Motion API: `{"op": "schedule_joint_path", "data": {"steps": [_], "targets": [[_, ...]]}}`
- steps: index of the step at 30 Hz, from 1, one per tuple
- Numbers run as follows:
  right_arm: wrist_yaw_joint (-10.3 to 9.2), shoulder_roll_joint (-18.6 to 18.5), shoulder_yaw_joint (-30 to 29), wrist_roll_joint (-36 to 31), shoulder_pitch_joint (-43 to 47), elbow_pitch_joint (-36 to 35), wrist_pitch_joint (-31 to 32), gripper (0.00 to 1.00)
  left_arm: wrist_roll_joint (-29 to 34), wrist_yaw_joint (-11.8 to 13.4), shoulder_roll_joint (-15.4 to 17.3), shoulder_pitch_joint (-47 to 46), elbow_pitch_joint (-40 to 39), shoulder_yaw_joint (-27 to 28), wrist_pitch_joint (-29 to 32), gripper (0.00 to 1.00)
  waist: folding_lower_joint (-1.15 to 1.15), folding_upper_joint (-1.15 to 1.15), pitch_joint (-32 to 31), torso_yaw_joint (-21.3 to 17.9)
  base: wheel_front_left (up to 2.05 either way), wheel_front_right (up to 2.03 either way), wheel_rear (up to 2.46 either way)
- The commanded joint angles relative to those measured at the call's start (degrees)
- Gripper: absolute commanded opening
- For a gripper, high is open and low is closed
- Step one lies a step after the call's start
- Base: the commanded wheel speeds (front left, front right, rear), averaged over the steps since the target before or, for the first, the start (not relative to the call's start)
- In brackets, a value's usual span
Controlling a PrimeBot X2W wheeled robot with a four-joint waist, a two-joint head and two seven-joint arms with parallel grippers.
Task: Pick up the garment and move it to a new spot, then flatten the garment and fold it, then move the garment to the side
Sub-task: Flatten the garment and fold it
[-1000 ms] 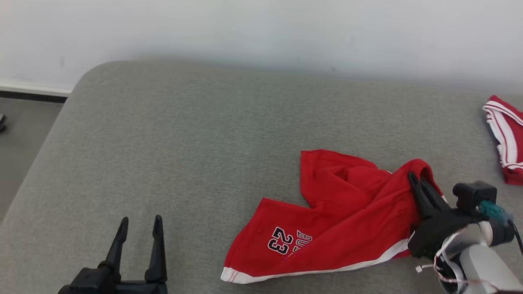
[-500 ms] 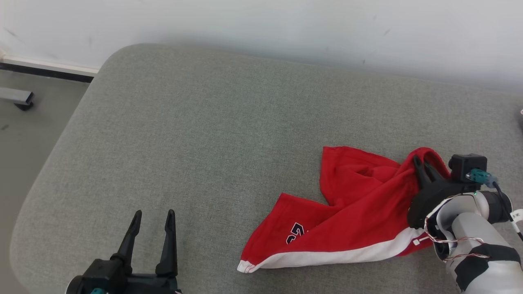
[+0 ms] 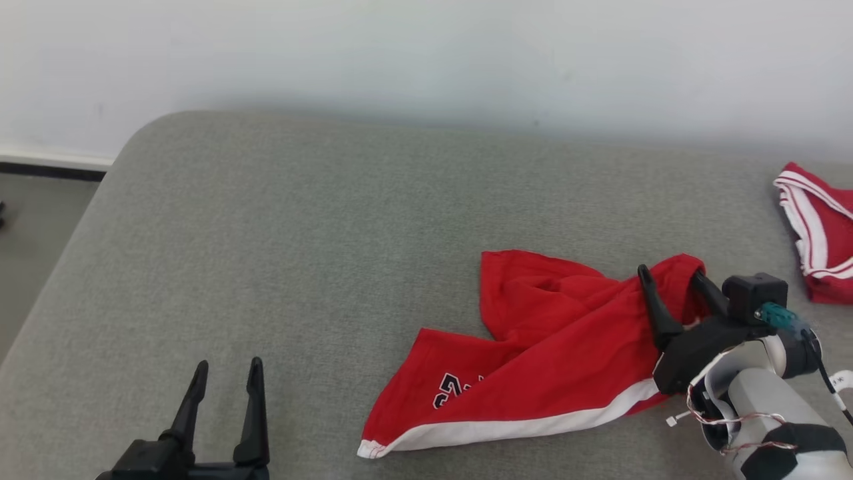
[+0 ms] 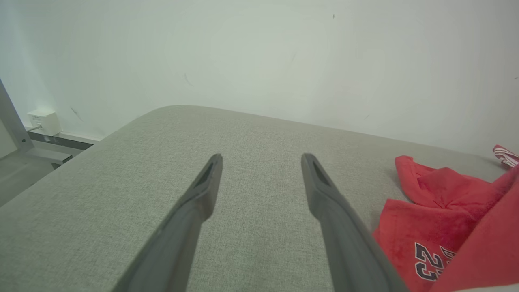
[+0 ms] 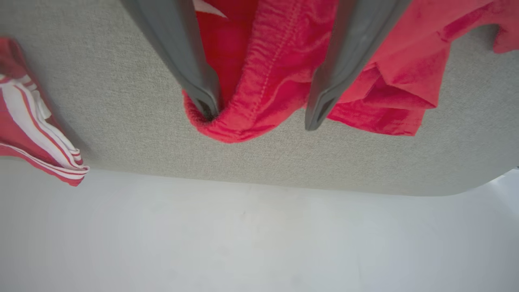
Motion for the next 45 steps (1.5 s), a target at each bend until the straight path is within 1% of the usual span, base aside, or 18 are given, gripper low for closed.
{"op": "schedule_joint_path", "data": {"steps": [1, 7, 12, 14, 18, 22, 29, 33, 38, 45], "targets": [[-0.15, -0.61, 0.16, 0.68, 0.97, -0.64, -0.17, 1.00, 0.38, 0.11, 0.16, 0.59, -0.28, 0.28, -0.17, 1.00, 0.00, 0.00, -1.37, -1.75, 0.00, 0.00, 0.00], [-0.15, -1.86, 1.91, 3.57, 5.60, -5.29, -0.39, 1.00, 0.52, 0.11, 0.50, 1.83, -0.73, 1.99, -0.17, 1.00, 0.00, 0.00, -2.38, -4.53, 0.00, 0.00, 0.00], [-0.15, -1.98, 2.86, 5.11, 8.77, -6.78, 0.03, 1.00, 0.78, 0.11, 0.37, 2.32, -1.08, 2.06, -0.17, 1.00, 0.00, 0.00, -2.70, -5.49, 0.00, 0.00, 0.00], [-0.15, -2.18, 2.39, 5.63, 10.14, -8.52, -0.23, 1.00, 0.75, 0.11, 0.32, 2.37, -1.15, 2.02, -0.17, 1.00, 0.00, 0.00, -2.77, -5.71, 0.00, 0.00, 0.00], [-0.15, -2.63, 0.17, 5.27, 12.93, -12.45, -0.47, 1.00, 0.86, 0.11, 0.23, 2.76, -1.31, 2.19, -0.17, 1.00, 0.00, 0.00, -2.99, -6.04, 0.00, 0.00, 0.00], [-0.15, -2.49, -4.15, 4.03, 17.07, -17.87, -0.52, 1.00, 0.87, 0.11, 0.14, 3.58, -1.48, 2.42, -0.17, 1.00, 0.00, 0.00, -3.65, -6.38, 0.00, 0.00, 0.00], [-0.16, -0.56, -12.57, 0.50, 26.90, -27.98, -0.54, 1.00, 1.47, 0.11, 0.00, 5.08, -2.51, 2.97, -0.17, 1.00, 0.00, 0.00, -4.92, -7.18, 0.00, 0.00, 0.00], [-0.16, 0.92, -15.96, -1.12, 31.67, -33.54, -0.55, 1.00, 1.68, 0.10, -0.04, 5.90, -3.33, 3.70, -0.17, 1.00, 0.00, 0.00, -5.34, -7.71, 0.00, 0.00, 0.00], [-0.16, 2.42, -17.63, -3.71, 36.52, -38.98, -0.54, 1.00, 1.98, 0.11, -0.05, 6.73, -4.42, 4.70, -0.17, 1.00, 0.00, 0.00, -5.78, -8.31, 0.00, 0.00, 0.00], [-0.16, 4.42, -18.48, -6.17, 40.68, -42.92, -0.55, 1.00, 2.62, 0.11, 0.08, 7.61, -5.69, 5.42, -0.17, 1.00, 0.00, 0.00, -6.03, -8.42, 0.00, 0.00, 0.00]]}}
